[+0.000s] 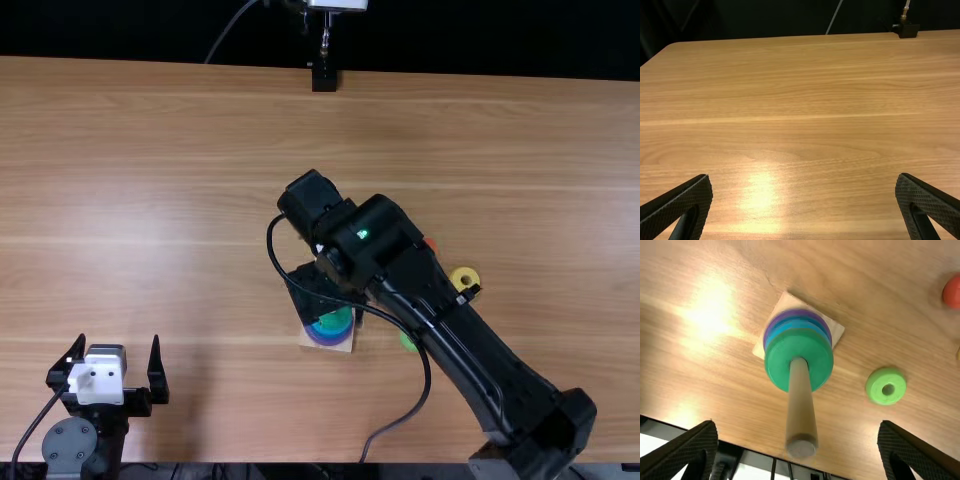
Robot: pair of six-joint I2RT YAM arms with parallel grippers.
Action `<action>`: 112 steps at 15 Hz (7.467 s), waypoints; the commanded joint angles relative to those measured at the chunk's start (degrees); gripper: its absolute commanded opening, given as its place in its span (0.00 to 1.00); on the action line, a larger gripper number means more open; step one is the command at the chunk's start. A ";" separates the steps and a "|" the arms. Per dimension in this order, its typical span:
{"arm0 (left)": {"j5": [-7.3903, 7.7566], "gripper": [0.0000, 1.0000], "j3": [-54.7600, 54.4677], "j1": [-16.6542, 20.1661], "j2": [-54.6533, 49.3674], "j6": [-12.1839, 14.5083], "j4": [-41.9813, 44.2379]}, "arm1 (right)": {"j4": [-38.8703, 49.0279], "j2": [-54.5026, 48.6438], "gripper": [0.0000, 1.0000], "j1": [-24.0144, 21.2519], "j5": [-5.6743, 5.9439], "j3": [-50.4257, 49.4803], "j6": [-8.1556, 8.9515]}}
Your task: Build the Hanoi tower: stack the rings onto the peg from bottom to top in this color order: purple, dark blue, light blue, dark green, light green, yellow, orange.
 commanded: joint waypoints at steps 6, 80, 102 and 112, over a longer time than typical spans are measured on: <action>-0.08 1.00 -6.11 0.74 -0.64 0.15 -3.76 | 2.52 -7.10 1.00 -11.58 0.71 4.45 -0.52; -0.08 1.00 -6.11 0.74 -0.64 0.15 -3.76 | 37.54 -10.88 0.00 -18.96 6.72 -57.16 12.24; -0.08 1.00 -6.11 0.74 -0.64 0.15 -3.76 | 9.69 -13.34 0.00 -6.75 -0.34 -10.93 4.54; -0.08 1.00 -6.11 0.74 -0.64 0.15 -3.76 | 8.53 -9.56 0.00 -1.39 -0.98 -7.94 4.44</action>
